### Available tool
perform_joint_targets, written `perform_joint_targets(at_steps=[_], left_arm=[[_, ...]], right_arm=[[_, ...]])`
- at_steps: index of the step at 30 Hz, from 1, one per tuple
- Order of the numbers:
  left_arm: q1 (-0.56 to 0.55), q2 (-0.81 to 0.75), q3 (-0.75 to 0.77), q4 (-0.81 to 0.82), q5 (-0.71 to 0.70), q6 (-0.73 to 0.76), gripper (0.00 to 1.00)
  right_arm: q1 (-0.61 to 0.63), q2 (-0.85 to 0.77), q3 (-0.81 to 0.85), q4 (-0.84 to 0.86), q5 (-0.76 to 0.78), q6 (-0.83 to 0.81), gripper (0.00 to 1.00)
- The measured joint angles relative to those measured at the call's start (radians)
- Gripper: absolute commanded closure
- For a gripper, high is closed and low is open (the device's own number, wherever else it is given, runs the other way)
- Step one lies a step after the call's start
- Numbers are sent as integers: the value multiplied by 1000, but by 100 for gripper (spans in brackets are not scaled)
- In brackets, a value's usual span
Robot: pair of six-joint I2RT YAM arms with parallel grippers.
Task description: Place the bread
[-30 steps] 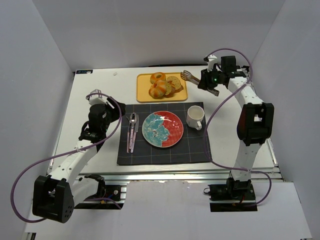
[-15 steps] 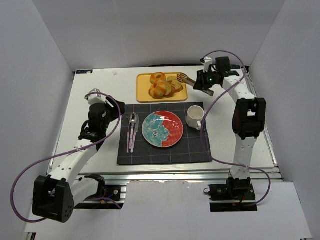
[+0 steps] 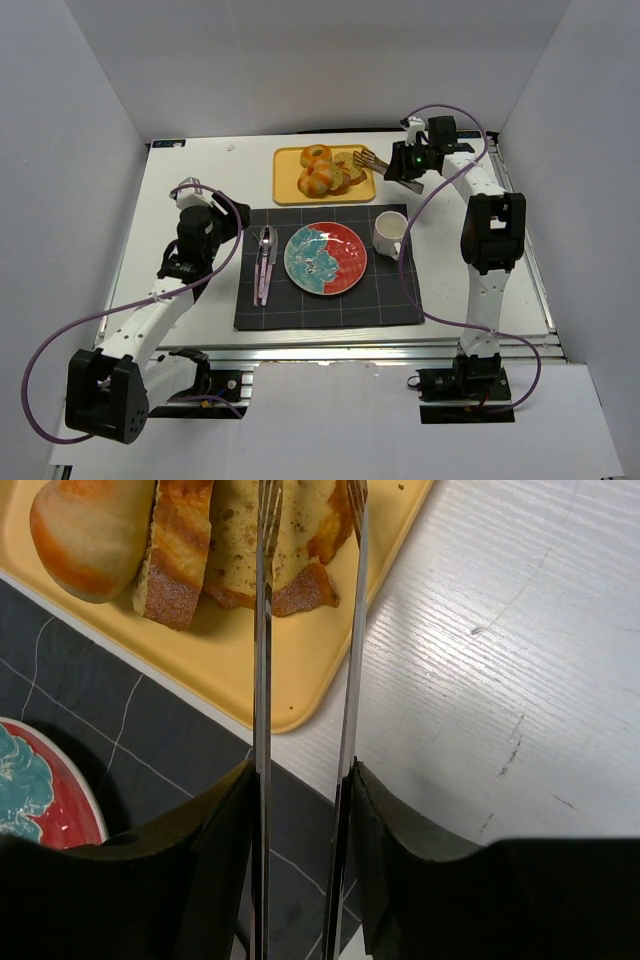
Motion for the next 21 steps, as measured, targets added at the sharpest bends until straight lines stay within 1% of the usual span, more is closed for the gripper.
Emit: perform_joint_targets(at_steps=[12,15,17,20,21], left_arm=[[0,13,6,0,-3,0,27],[0,13,6,0,-4,0,27],[0,13,6,0,-4,0,27],[0,13,6,0,-5,0,27],[0,13,6,0,-6,0,27]], right_arm=[[6,26,0,15,0,39,53],[6,26,0,18,-1,47,56],[6,26,0,18,-2,51,59],[6,26,0,19,-6,60,65],[6,26,0,19,-6,64,70]])
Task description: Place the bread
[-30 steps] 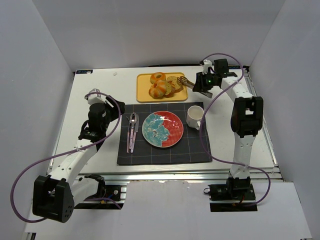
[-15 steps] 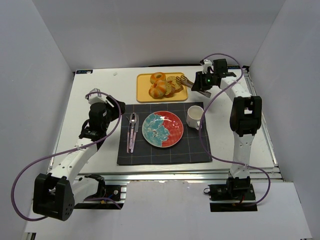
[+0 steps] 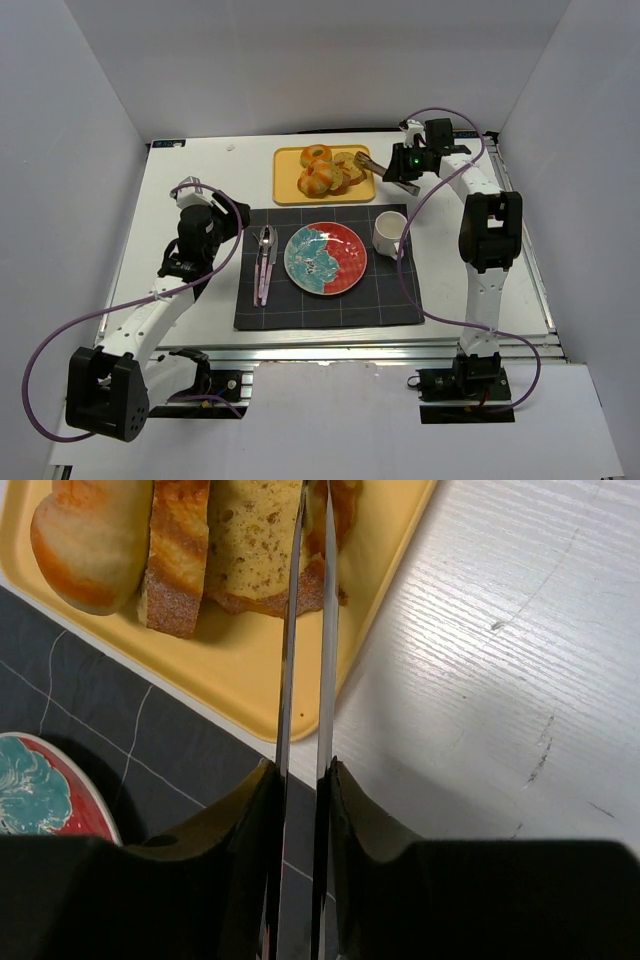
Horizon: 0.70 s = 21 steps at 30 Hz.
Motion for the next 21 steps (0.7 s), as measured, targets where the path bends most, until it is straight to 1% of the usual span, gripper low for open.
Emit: perform_joint_targets(at_steps=[5,8,9,16,21], left_arm=[[0,0,0,0,-1,0,27],[0,0,0,0,-1,0,27],[0,0,0,0,-1,0,27],[0,0,8,-2,-1,0,27],[0,-3,11,1,-1,0,27]], right_arm=[[0,0,0,3,-6,14,79],[0,0,0,4,-15,21,87],[0,0,0,6,-21,29,96],[-14,-4,1,30,-77,76,99],[-22,-42,1,49,-115,113,100]])
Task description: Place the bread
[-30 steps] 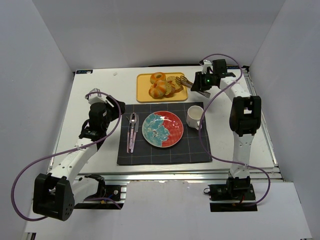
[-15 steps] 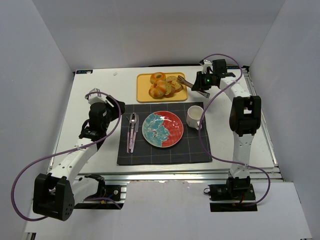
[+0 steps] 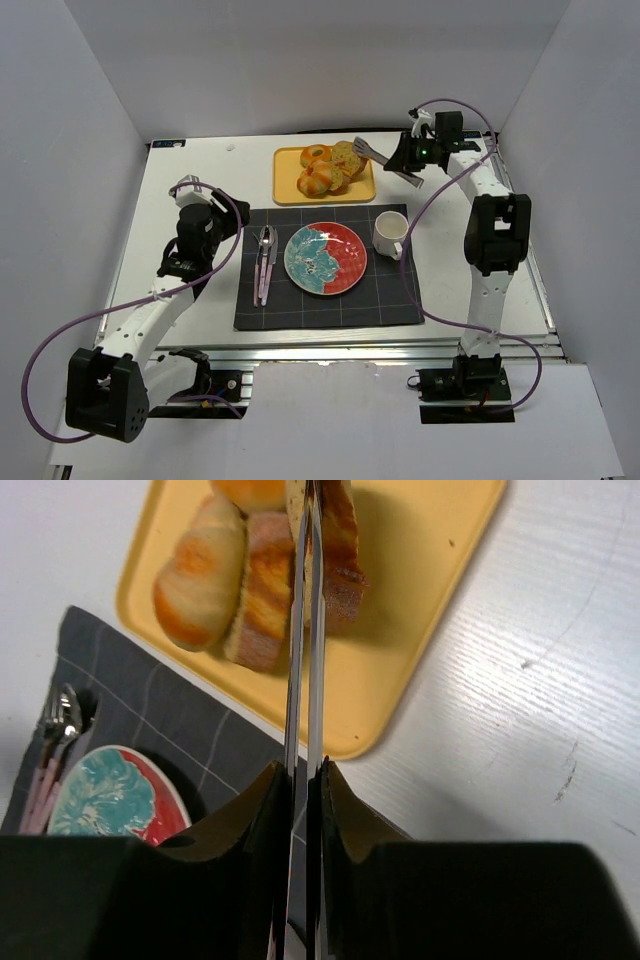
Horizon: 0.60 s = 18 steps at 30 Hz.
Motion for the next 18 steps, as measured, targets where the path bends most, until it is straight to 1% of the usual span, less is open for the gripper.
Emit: perform_joint_targets(at_steps=[7,14,18], left_arm=[[0,-11,0,0,0,0,27],[0,-20,0,0,-3,0,27],[0,-21,0,0,-7,0,26]], right_arm=[[-2,-67,0,41,-26,29,100],[-2,-98,-2,54,-51,39,100],[-2,-158,-37,51,-71,45,100]])
